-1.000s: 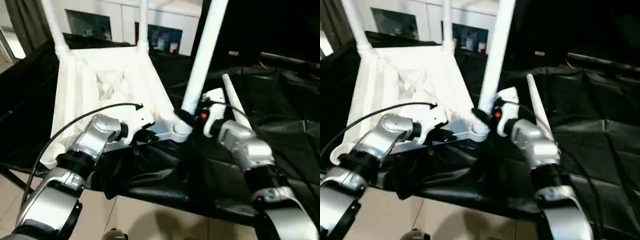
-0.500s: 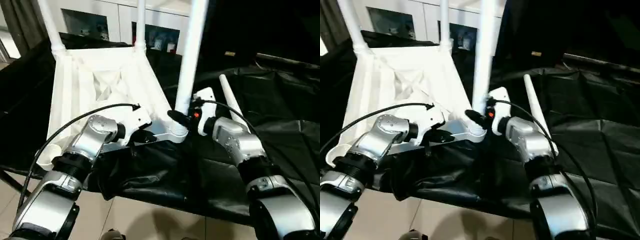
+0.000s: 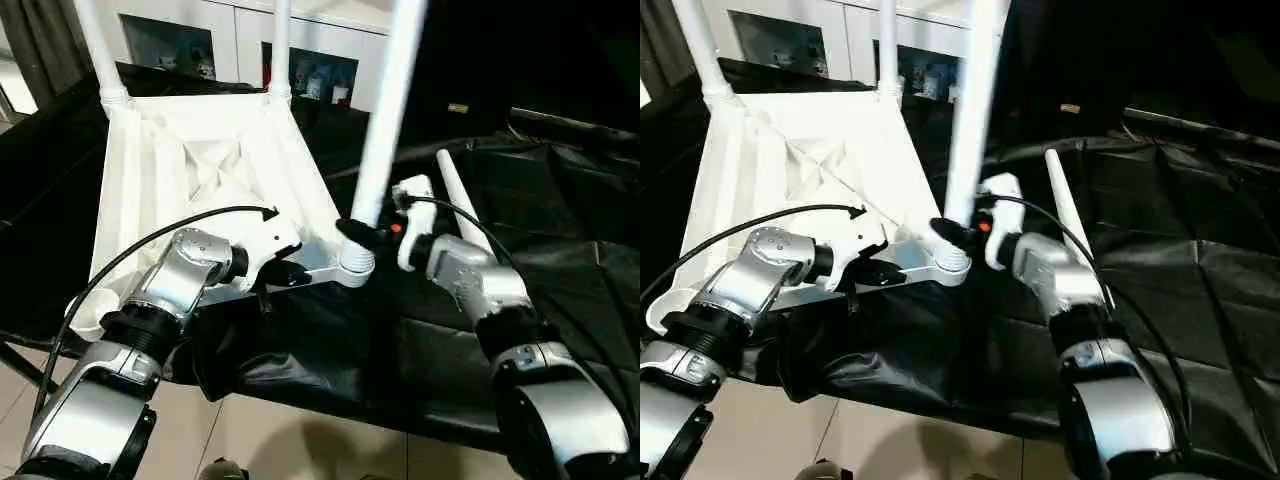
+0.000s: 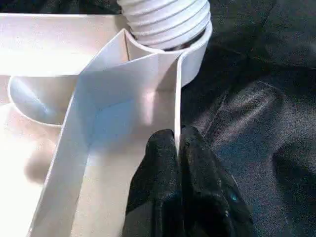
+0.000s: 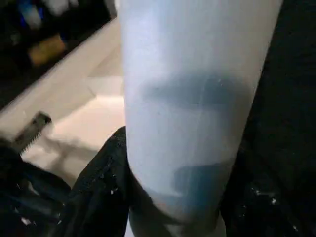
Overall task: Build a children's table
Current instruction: Insert table leg to table base
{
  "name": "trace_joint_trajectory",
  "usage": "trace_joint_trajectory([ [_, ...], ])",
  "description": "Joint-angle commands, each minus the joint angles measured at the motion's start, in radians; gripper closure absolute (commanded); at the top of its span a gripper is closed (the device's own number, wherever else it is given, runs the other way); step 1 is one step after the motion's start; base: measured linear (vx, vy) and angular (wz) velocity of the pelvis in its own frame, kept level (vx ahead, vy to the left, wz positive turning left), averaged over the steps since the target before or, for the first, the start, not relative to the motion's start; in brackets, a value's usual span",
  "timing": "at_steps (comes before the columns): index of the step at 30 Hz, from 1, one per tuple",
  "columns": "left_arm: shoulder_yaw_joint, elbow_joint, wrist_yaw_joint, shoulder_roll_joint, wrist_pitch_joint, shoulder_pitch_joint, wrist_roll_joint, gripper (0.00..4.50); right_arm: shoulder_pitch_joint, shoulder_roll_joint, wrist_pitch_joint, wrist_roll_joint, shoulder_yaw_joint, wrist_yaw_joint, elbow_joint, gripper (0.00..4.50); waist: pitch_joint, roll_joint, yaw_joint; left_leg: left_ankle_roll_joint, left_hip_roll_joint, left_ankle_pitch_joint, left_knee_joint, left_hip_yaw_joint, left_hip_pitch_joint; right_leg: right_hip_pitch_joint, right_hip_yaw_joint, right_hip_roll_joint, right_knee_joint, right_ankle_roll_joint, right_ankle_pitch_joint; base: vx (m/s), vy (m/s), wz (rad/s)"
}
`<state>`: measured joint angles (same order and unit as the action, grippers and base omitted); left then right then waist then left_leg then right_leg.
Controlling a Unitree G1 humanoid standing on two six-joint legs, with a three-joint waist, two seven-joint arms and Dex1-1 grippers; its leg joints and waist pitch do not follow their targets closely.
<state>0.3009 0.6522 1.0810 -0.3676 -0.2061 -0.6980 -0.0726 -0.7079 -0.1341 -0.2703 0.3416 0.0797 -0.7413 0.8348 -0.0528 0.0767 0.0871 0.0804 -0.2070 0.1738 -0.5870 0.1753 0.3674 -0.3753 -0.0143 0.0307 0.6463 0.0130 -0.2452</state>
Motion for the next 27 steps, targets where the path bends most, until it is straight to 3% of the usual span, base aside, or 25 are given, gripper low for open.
trace_joint_trajectory([
  [1, -0.005, 0.017, 0.015, 0.005, -0.005, 0.007, 0.020, 4.50, 0.062, -0.006, -0.004, 0.001, 0.024, 0.006, 0.032, 2.60, 0.065, -0.013, 0.008, -0.026, -0.030, 0.076, 0.061, -0.005, -0.018, 0.043, 0.035, 0.101, -0.063, 0.249, 0.127, 0.000, 0.000, 0.00],
  [4, -0.006, 0.026, 0.011, 0.006, -0.003, 0.000, 0.016, 4.50, 0.097, 0.008, 0.028, 0.007, 0.033, 0.001, 0.035, 2.60, 0.063, -0.012, 0.009, -0.022, -0.031, 0.089, 0.062, -0.005, -0.018, 0.041, 0.034, 0.102, -0.065, 0.252, 0.122, 0.000, 0.000, 0.00],
  [6, -0.007, 0.036, 0.005, 0.005, 0.002, -0.008, 0.012, 4.50, 0.128, 0.022, 0.077, 0.012, 0.042, 0.008, 0.037, 2.60, 0.063, -0.019, 0.011, -0.014, -0.032, 0.110, 0.064, -0.005, -0.020, 0.040, 0.035, 0.103, -0.068, 0.251, 0.103, 0.000, 0.000, 0.00],
  [10, -0.011, 0.049, -0.009, 0.005, 0.007, -0.019, 0.005, 4.50, 0.164, 0.035, 0.157, -0.002, 0.038, 0.010, 0.041, 2.60, 0.061, -0.020, 0.010, 0.000, -0.032, 0.143, 0.067, -0.007, -0.021, 0.038, 0.035, 0.103, -0.072, 0.250, 0.067, 0.000, 0.000, 0.00],
  [11, -0.012, 0.054, -0.013, 0.005, 0.011, -0.023, 0.003, 4.50, 0.175, 0.039, 0.185, -0.010, 0.034, 0.008, 0.036, 2.60, 0.061, -0.026, 0.011, 0.002, -0.032, 0.148, 0.068, -0.008, -0.021, 0.038, 0.035, 0.104, -0.072, 0.249, 0.061, 0.000, 0.000, 0.00],
  [13, -0.016, 0.067, -0.022, 0.007, 0.016, -0.034, -0.001, 4.50, 0.209, 0.045, 0.279, -0.039, 0.017, 0.004, 0.017, 2.60, 0.061, -0.026, 0.012, 0.006, -0.032, 0.160, 0.068, -0.009, -0.020, 0.037, 0.035, 0.104, -0.074, 0.244, 0.050, 0.000, 0.000, 0.00],
  [14, -0.016, 0.067, -0.022, 0.007, 0.016, -0.034, -0.001, 4.50, 0.209, 0.045, 0.279, -0.039, 0.017, 0.004, 0.017, 2.60, 0.061, -0.025, 0.012, 0.006, -0.031, 0.159, 0.068, -0.008, -0.020, 0.038, 0.036, 0.103, -0.075, 0.242, 0.053, 0.000, 0.000, 0.00],
  [16, -0.019, 0.085, -0.030, 0.011, 0.023, -0.049, -0.003, 4.50, 0.238, 0.056, 0.353, -0.040, 0.025, -0.003, 0.004, 2.60, 0.061, -0.025, 0.013, 0.001, -0.031, 0.164, 0.069, -0.009, -0.020, 0.038, 0.036, 0.103, -0.075, 0.241, 0.054, 0.000, 0.000, 0.00],
  [23, -0.020, 0.095, -0.032, 0.011, 0.030, -0.054, -0.005, 4.50, 0.260, 0.059, 0.408, -0.033, 0.031, -0.004, -0.003, 2.60, 0.060, -0.029, 0.017, -0.009, -0.032, 0.172, 0.071, -0.010, -0.020, 0.036, 0.036, 0.101, -0.076, 0.244, 0.049, 0.000, 0.000, 0.00],
  [25, -0.020, 0.095, -0.031, 0.010, 0.031, -0.054, -0.006, 4.50, 0.263, 0.055, 0.420, -0.045, 0.016, -0.010, -0.008, 2.60, 0.058, -0.029, 0.017, -0.007, -0.033, 0.182, 0.073, -0.010, -0.020, 0.035, 0.037, 0.102, -0.079, 0.241, 0.029, 0.000, 0.000, 0.00],
  [27, -0.018, 0.096, -0.026, 0.007, 0.036, -0.052, -0.007, 4.50, 0.260, 0.036, 0.434, -0.093, -0.034, -0.028, -0.020, 2.60, 0.058, -0.029, 0.017, -0.003, -0.033, 0.185, 0.073, -0.010, -0.019, 0.035, 0.036, 0.101, -0.080, 0.236, 0.018, 0.000, 0.000, 0.00],
])
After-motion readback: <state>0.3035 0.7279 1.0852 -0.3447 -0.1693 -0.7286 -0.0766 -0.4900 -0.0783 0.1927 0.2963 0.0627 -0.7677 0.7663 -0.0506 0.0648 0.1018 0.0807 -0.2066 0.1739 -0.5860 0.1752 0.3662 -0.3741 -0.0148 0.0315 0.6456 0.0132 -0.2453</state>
